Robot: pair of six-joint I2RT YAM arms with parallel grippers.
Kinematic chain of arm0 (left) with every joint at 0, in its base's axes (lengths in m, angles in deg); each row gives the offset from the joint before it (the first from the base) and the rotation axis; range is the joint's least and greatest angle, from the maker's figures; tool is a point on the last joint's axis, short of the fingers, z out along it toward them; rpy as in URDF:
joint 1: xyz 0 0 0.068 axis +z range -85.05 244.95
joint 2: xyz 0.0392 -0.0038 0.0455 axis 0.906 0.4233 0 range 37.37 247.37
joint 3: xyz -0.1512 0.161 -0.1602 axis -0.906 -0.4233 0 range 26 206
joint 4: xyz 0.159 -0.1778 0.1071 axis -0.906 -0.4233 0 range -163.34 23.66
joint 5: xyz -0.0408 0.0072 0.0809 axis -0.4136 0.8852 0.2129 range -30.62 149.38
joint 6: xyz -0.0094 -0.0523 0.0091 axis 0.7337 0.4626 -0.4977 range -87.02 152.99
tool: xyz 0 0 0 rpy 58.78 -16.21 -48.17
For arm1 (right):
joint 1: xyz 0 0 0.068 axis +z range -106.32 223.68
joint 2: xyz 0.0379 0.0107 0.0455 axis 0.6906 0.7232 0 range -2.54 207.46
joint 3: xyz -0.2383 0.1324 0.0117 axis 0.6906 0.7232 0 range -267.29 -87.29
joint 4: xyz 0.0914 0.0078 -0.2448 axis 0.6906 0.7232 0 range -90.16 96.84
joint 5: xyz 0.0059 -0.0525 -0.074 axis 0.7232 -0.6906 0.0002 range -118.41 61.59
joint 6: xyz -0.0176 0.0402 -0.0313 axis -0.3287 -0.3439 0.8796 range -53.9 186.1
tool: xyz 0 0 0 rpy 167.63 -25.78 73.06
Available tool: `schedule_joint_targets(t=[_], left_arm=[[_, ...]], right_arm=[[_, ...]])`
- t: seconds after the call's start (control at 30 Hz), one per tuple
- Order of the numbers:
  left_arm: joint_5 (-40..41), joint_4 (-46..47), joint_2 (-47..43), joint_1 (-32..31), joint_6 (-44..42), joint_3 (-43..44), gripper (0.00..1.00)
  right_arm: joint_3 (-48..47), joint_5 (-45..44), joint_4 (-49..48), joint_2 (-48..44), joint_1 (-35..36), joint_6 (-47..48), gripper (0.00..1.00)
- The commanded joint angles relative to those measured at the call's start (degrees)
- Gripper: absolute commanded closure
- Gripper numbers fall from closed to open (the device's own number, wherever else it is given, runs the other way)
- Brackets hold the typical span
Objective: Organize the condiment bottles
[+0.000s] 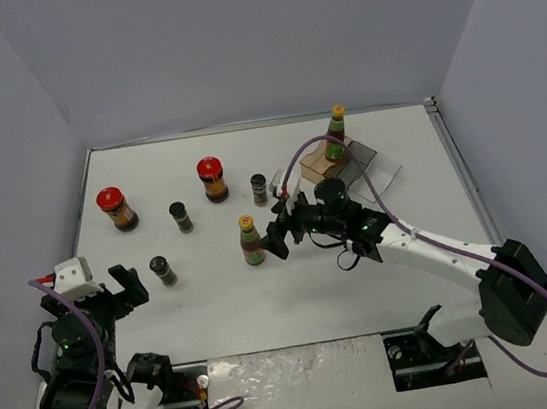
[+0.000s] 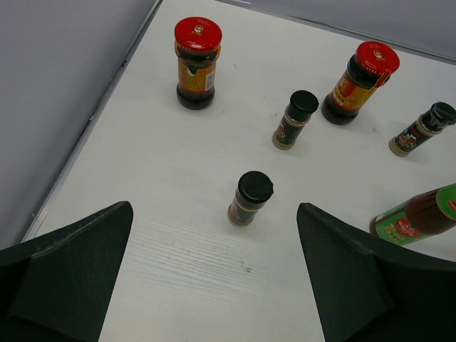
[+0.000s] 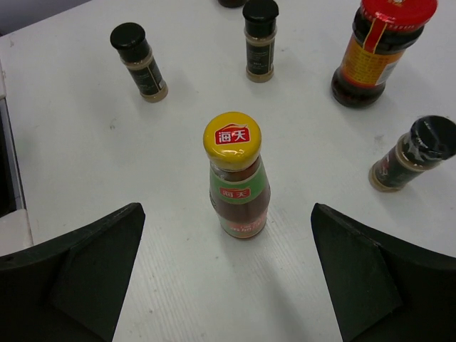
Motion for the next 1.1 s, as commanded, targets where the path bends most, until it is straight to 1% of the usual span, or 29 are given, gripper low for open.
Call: schedule_joint_targets(t=[0.0,0.03,0.07,0.17,0.43,0.63,0.8,0.87,0.9,1.03,1.07], left_arm=[[0.4,3.0,1.8,0.0,0.9,0.8,0.03],[0.4,3.0,1.8,0.0,0.9,0.8,0.03],[0.4,3.0,1.8,0.0,0.9,0.8,0.03],[0.6,3.0,1.8,0.0,0.9,0.8,0.03],[0.6,3.1,1.9,0.0,0.9,0.8,0.03],[0.7,3.1,2.0,0.0,0.9,0.8,0.03],[0.7,3.1,2.0,0.0,0.9,0.8,0.03],[0.7,3.1,2.0,0.0,0.8,0.8,0.03],[0.7,3.1,2.0,0.0,0.8,0.8,0.03],[0.7,3.1,1.9,0.0,0.8,0.8,0.03],[0.7,3.1,1.9,0.0,0.8,0.8,0.03]], right_arm=[[-2.1,-0.3,-10.9,6.1,1.2,0.4,0.0],[-2.1,-0.3,-11.4,6.1,1.4,0.4,0.0],[-2.5,-0.2,-12.2,8.6,1.6,0.2,0.0],[-3.4,-0.3,-13.8,11.3,2.0,0.0,0.0],[-4.3,-0.6,-17.8,16.1,2.2,-0.6,0.03],[-5.2,-0.7,-20.2,18.8,2.3,-1.1,0.1],[-6.1,-0.8,-21.4,20.5,2.3,-1.7,0.18],[-6.4,-0.7,-21.7,21.2,2.3,-1.8,0.24],[-6.5,-0.7,-21.8,21.5,2.3,-1.9,0.29],[-6.7,-1.3,-22.0,21.2,2.2,-1.5,0.55],[-6.8,-1.5,-21.8,20.9,2.3,-1.4,0.63]])
